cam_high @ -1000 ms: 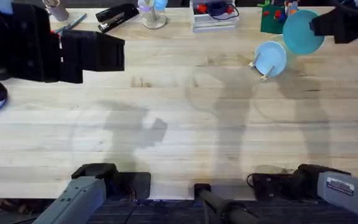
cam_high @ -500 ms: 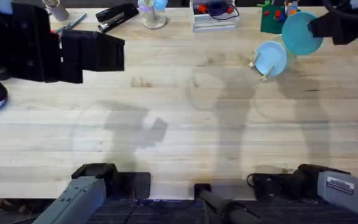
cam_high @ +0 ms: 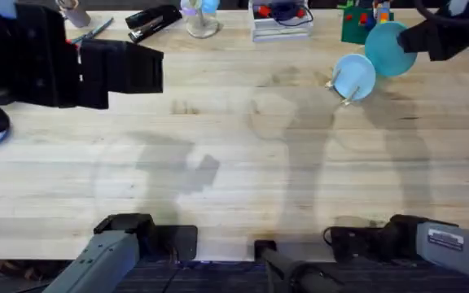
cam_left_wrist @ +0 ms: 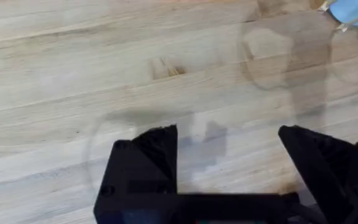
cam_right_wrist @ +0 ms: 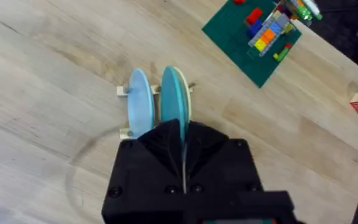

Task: Pick up the plates from the table one by one and place each into a slot on the dish rack.

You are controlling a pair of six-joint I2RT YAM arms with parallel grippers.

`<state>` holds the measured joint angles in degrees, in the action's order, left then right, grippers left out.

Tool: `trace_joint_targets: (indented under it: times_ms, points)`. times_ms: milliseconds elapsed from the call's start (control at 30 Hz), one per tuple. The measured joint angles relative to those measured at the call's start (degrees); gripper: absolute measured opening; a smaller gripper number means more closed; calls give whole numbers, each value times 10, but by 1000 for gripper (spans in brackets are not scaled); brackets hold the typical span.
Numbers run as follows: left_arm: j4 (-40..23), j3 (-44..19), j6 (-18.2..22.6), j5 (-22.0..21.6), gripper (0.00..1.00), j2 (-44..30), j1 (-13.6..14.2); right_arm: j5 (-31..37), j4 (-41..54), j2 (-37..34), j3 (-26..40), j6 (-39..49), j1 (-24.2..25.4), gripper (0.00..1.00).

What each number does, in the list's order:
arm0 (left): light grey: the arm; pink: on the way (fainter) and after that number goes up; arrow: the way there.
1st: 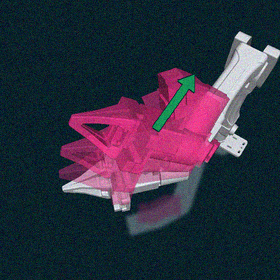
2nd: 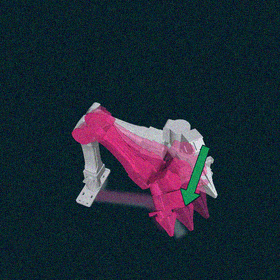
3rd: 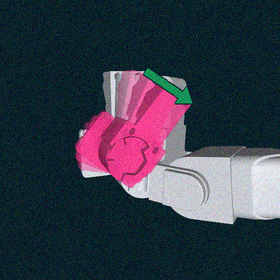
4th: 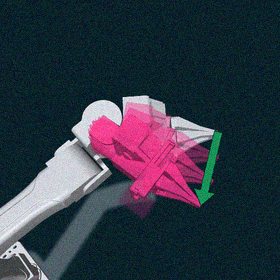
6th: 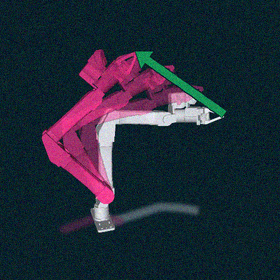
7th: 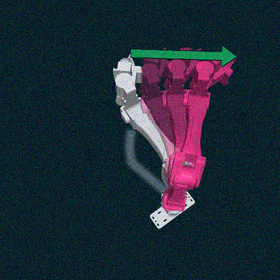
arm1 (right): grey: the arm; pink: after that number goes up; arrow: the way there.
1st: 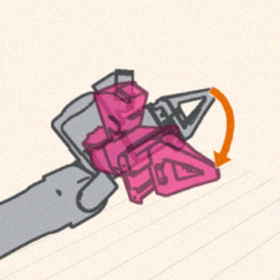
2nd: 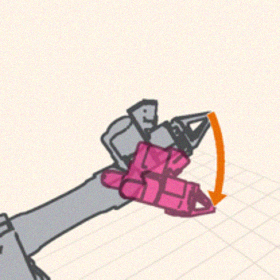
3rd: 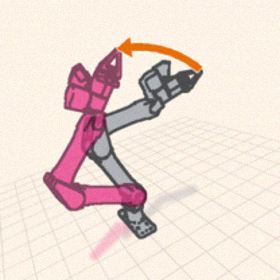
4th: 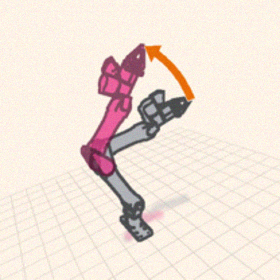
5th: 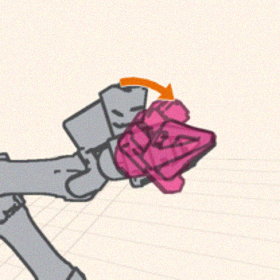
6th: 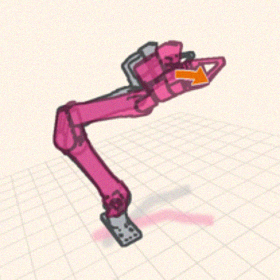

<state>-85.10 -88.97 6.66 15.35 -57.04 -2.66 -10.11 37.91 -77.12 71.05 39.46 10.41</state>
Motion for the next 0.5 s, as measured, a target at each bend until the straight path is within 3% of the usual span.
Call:
trace_joint_targets:
  times_ms: [500]
  points:
    - [0, 0, 0, 0, 993, 0, 0, -2, 0, -36, 0, 0, 0, 29]
